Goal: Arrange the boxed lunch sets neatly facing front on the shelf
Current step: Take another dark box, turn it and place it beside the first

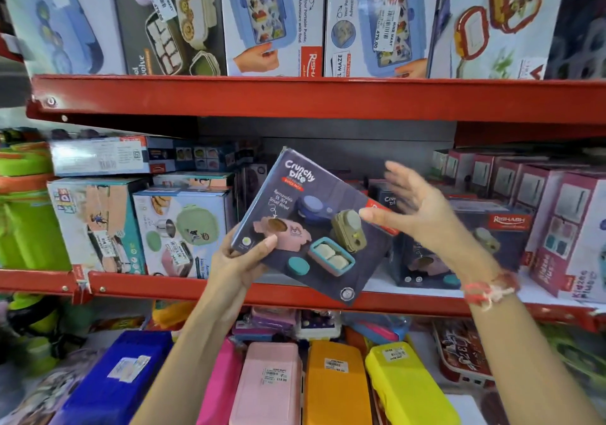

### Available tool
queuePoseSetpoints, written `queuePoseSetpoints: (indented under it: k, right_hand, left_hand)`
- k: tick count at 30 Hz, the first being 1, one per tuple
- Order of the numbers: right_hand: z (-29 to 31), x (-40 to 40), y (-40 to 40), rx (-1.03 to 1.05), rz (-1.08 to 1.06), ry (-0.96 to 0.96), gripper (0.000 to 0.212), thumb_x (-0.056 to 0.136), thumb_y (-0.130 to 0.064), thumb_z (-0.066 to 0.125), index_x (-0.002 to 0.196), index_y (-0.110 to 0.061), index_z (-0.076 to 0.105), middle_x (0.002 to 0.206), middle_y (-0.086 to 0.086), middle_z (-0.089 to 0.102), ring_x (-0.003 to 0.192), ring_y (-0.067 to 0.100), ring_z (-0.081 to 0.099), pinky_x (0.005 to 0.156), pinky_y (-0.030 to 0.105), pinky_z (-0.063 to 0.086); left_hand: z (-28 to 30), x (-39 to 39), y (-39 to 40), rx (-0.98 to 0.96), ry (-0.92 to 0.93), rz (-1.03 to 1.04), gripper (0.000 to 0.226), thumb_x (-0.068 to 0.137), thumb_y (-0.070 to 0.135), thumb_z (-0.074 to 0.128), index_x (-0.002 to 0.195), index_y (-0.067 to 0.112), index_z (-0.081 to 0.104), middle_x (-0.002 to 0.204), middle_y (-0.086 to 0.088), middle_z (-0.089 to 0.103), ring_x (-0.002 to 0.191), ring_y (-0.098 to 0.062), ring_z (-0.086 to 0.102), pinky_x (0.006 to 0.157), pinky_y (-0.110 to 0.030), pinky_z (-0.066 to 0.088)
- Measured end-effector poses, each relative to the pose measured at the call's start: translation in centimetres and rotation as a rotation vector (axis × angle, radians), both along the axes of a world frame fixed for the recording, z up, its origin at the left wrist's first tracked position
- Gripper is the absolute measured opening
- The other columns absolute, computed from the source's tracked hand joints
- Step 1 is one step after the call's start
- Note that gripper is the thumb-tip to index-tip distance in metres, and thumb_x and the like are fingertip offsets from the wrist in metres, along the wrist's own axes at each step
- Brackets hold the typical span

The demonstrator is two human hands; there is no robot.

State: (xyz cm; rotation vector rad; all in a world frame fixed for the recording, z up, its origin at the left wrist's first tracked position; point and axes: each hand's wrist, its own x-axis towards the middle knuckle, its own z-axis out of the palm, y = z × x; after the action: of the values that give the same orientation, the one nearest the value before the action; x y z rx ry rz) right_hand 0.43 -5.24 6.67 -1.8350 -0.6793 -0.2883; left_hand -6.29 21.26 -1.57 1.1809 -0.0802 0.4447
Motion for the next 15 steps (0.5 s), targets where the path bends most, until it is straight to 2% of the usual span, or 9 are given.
queuePoseSetpoints:
  k: [4, 7, 9, 11, 13, 15]
  right_hand:
    - [-4.0, 0.1, -0.1, 0.160, -0.039, 0.177, 0.139, 0.033, -0.059, 0.090, 0.153, -0.031, 0.027, 0.150, -0.003, 0.048, 0.130, 0.015, 0.052, 0.109, 0.043, 0.044]
    - [-5.8, 0.2, 0.6, 0.245, -0.038, 0.240, 0.124, 0.041, -0.040, 0.090, 0.150, -0.027, 0.031, 0.135, -0.007, 0.060, 0.121, 0.011, 0.059, 0.105, 0.039, 0.047]
    - [-6.5, 0.4, 1.0, 0.248, -0.029, 0.251, 0.108, 0.039, -0.040, 0.089, 0.137, -0.023, 0.046, 0.125, -0.005, 0.067, 0.113, 0.010, 0.064, 0.100, 0.039, 0.052]
    - [-6.9, 0.7, 1.0, 0.259, -0.022, 0.248, 0.097, 0.042, -0.038, 0.089, 0.130, -0.026, 0.051, 0.119, -0.008, 0.069, 0.108, 0.005, 0.066, 0.091, 0.031, 0.057]
    - [-6.9, 1.1, 0.8, 0.258, -0.033, 0.205, 0.096, 0.048, -0.033, 0.089, 0.136, -0.026, 0.049, 0.121, -0.010, 0.068, 0.109, 0.003, 0.065, 0.082, 0.019, 0.057]
    - [-6.8, 1.3, 0.7, 0.222, -0.060, 0.155, 0.099, 0.055, -0.031, 0.088, 0.143, -0.025, 0.043, 0.129, -0.009, 0.063, 0.117, 0.009, 0.061, 0.090, 0.025, 0.056]
  left_hand:
    - [-1.7, 0.9, -1.3, -0.106, -0.007, -0.032, 0.088, 0.050, 0.027, 0.091, 0.125, 0.000, 0.056, 0.123, -0.024, 0.065, 0.105, -0.033, 0.067, 0.074, -0.035, 0.058]
    - [-2.4, 1.4, -2.1, -0.150, -0.009, -0.072, 0.087, 0.053, 0.027, 0.090, 0.127, -0.002, 0.054, 0.126, -0.026, 0.062, 0.111, -0.036, 0.063, 0.080, -0.041, 0.059]
    - [-2.6, 1.6, -2.4, -0.150, -0.011, -0.094, 0.083, 0.057, 0.026, 0.088, 0.127, -0.002, 0.054, 0.127, -0.027, 0.060, 0.114, -0.038, 0.062, 0.086, -0.045, 0.057]
    - [-2.9, 1.7, -2.3, -0.125, 0.001, -0.058, 0.076, 0.061, 0.021, 0.086, 0.128, 0.002, 0.054, 0.125, -0.024, 0.063, 0.112, -0.035, 0.063, 0.086, -0.043, 0.057]
    - [-3.1, 1.7, -1.9, -0.009, 0.038, 0.051, 0.068, 0.067, 0.012, 0.081, 0.129, 0.010, 0.055, 0.121, -0.015, 0.068, 0.110, -0.025, 0.066, 0.088, -0.036, 0.057]
    - [-3.1, 1.6, -1.4, 0.165, 0.068, 0.180, 0.065, 0.068, 0.010, 0.079, 0.129, 0.011, 0.056, 0.119, -0.009, 0.069, 0.109, -0.016, 0.066, 0.093, -0.034, 0.054]
